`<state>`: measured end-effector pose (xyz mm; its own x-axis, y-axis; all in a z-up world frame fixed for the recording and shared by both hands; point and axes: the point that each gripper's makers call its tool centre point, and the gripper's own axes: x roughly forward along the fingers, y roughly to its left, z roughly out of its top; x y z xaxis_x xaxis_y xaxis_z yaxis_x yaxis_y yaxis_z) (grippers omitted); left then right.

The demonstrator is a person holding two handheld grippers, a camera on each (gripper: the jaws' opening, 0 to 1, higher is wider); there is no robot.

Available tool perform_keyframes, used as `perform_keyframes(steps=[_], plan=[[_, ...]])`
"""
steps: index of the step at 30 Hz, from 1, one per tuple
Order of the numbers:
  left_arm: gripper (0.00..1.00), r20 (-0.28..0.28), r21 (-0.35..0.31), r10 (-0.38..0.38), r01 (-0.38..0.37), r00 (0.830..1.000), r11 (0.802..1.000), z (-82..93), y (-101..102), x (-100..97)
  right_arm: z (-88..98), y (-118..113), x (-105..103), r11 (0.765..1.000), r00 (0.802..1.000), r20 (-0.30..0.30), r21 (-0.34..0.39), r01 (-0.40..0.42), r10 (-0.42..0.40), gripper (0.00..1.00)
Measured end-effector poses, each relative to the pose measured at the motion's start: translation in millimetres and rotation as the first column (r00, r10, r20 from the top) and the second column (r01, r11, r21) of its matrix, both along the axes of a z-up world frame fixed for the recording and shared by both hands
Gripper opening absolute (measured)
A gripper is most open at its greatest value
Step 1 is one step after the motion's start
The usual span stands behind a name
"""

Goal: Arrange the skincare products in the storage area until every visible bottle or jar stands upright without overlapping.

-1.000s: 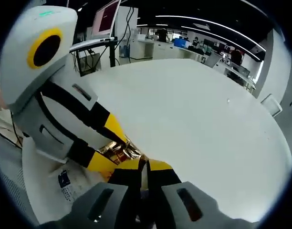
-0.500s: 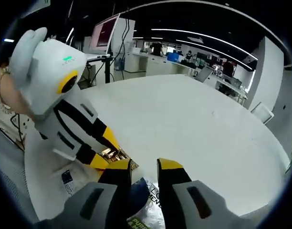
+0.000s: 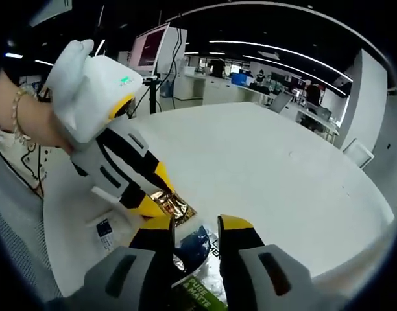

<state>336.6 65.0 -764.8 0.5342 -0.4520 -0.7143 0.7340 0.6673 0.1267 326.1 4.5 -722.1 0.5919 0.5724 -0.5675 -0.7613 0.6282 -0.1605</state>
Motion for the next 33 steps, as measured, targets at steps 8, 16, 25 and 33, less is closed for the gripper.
perform_keyframes(steps=[8, 16, 25, 33], plan=[[0.30, 0.009, -0.013, 0.001, -0.001, 1.000, 1.000, 6.7, -0.4, -0.3, 3.8, -5.4, -4.7, 1.000, 1.000, -0.001, 0.011, 0.007, -0.007, 0.28], [0.42, 0.021, -0.017, 0.007, -0.006, 1.000, 1.000, 12.2, 0.5, -2.2, 8.4, -11.7, -19.8, 1.000, 1.000, -0.004, 0.028, 0.003, -0.003, 0.35], [0.49, 0.024, -0.026, 0.033, -0.032, 0.999, 0.999, 27.6, 3.7, -17.8, 20.8, -16.5, -44.7, 0.997, 1.000, 0.004, 0.080, -0.023, 0.022, 0.50], [0.58, 0.013, -0.053, 0.080, -0.079, 0.997, 0.995, 40.0, 6.0, -39.1, 31.4, -11.0, -87.7, 0.973, 0.992, -0.063, 0.209, -0.093, 0.108, 0.83]])
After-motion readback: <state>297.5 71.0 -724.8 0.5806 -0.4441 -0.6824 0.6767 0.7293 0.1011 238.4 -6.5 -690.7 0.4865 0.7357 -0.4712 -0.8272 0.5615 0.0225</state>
